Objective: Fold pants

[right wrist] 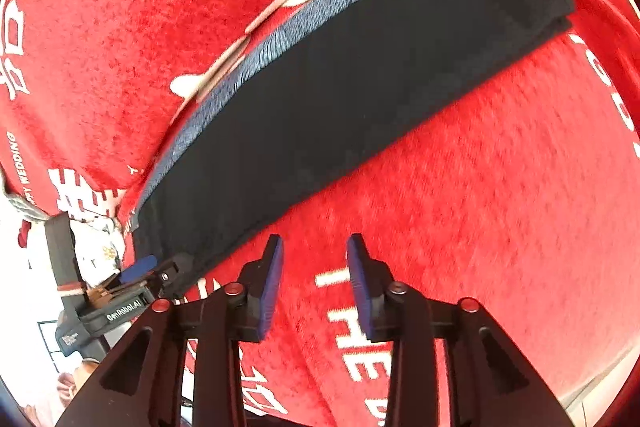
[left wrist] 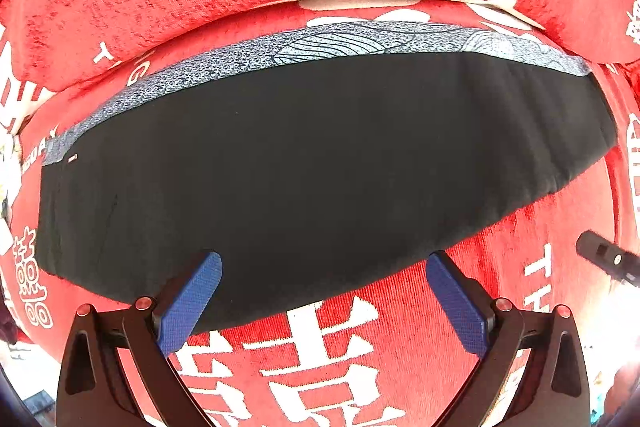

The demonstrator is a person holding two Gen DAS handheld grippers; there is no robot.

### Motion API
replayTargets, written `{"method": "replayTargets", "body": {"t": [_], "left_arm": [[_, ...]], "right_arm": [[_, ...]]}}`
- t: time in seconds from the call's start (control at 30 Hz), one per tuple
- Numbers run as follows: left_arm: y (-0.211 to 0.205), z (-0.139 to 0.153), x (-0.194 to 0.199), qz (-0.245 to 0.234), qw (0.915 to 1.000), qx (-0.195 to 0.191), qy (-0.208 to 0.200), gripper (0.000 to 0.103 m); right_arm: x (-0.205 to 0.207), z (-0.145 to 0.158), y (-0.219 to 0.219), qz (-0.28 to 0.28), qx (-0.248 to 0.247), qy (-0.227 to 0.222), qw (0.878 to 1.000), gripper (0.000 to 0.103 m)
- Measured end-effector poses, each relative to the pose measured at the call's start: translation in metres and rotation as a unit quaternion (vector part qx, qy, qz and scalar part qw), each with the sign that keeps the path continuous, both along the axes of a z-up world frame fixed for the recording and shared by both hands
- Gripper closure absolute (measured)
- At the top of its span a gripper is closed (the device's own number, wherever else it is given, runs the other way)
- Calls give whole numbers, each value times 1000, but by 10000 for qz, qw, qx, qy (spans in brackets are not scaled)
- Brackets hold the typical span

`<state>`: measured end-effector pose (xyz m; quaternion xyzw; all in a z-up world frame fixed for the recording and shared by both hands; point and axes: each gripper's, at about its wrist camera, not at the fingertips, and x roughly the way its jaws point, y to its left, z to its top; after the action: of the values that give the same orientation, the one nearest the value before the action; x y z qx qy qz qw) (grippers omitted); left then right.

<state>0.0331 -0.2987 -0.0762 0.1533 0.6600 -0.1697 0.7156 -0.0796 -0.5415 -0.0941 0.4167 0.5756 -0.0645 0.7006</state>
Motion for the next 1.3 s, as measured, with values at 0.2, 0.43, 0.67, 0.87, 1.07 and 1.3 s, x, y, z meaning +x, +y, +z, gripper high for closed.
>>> {"method": "replayTargets", "body": {"t": [0.2, 0.43, 0.67, 0.87, 1.07, 1.3], "left_arm": [[26, 2, -7, -9, 9999, -104, 89, 0], [44, 8, -7, -261, 9994, -154, 142, 0], [10, -8, 8, -360, 9990, -169, 187, 0], [-31, -17, 10, -322, 9992, 26, 250, 0], [-83, -25, 9, -283, 9990, 166, 309, 0], [-149, -26, 8, -656, 9974, 195, 208, 0]], "right_arm": [[-26, 12, 22, -74, 10, 205, 9998, 60], [-19, 24, 58, -188, -71, 238, 9995, 60], [-12, 25, 58, -251, -119, 229, 9994, 56], [-11, 14, 25, -171, -15, 354, 9992, 55], [-4, 11, -36, -154, 9, 284, 9995, 55], [-16, 3, -104, -609, 139, 197, 9979, 54]]}}
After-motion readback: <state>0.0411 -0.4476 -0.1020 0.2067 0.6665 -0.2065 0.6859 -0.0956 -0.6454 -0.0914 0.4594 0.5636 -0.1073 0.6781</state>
